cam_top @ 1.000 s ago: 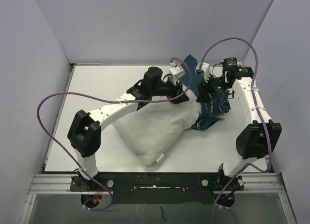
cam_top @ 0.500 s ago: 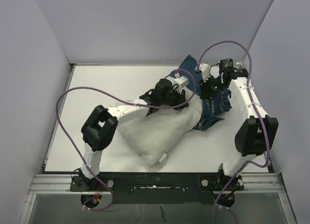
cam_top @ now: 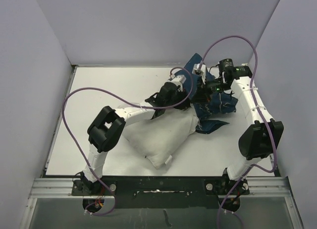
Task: Put the pillow into the pillowcase
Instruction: Stuff the pillow into the pillowcase.
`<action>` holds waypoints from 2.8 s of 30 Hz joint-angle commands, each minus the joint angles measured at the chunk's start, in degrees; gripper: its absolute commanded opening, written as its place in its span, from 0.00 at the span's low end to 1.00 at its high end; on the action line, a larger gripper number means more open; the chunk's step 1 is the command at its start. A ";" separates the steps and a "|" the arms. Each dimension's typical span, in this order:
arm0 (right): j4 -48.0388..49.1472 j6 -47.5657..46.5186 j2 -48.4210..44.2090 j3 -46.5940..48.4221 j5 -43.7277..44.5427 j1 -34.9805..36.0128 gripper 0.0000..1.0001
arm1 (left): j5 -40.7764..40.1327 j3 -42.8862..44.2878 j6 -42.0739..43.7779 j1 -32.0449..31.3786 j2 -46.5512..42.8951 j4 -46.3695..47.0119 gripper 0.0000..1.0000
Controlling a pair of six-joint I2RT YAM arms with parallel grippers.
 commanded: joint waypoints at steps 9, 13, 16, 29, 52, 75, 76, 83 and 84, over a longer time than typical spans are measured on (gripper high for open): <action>9.68 19.80 9.77 -13.52 4.42 -4.03 0.00 | -5.52 -2.29 -10.12 1.55 3.54 15.94 0.01; 11.08 19.88 12.26 -12.69 4.91 -4.88 0.00 | -0.20 -7.46 -7.82 3.50 0.96 22.08 0.04; 13.14 19.71 10.56 -12.69 6.78 -4.38 0.00 | 2.86 -10.73 -4.03 5.51 -3.14 22.36 0.21; 17.74 19.68 7.46 -16.23 7.00 -5.62 0.00 | 22.44 -11.54 13.90 20.59 -20.33 0.56 0.63; -1.35 -3.47 9.66 9.52 4.69 7.76 0.00 | 43.79 -1.41 21.09 23.92 -3.12 -23.69 0.14; 2.65 -16.63 6.61 5.71 11.86 -0.51 0.12 | 18.49 -20.00 0.76 6.56 -14.20 20.07 0.30; 1.57 -17.02 5.80 5.89 11.26 -1.67 0.18 | 18.84 -20.51 1.20 7.25 -15.25 19.96 0.36; -7.50 -22.25 0.30 14.28 2.52 -7.39 0.70 | 28.81 -24.27 -4.44 18.66 -22.17 16.75 0.51; -8.19 -23.69 -0.86 14.72 1.14 -7.54 0.77 | 29.43 -24.16 -3.85 20.03 -22.78 14.72 0.52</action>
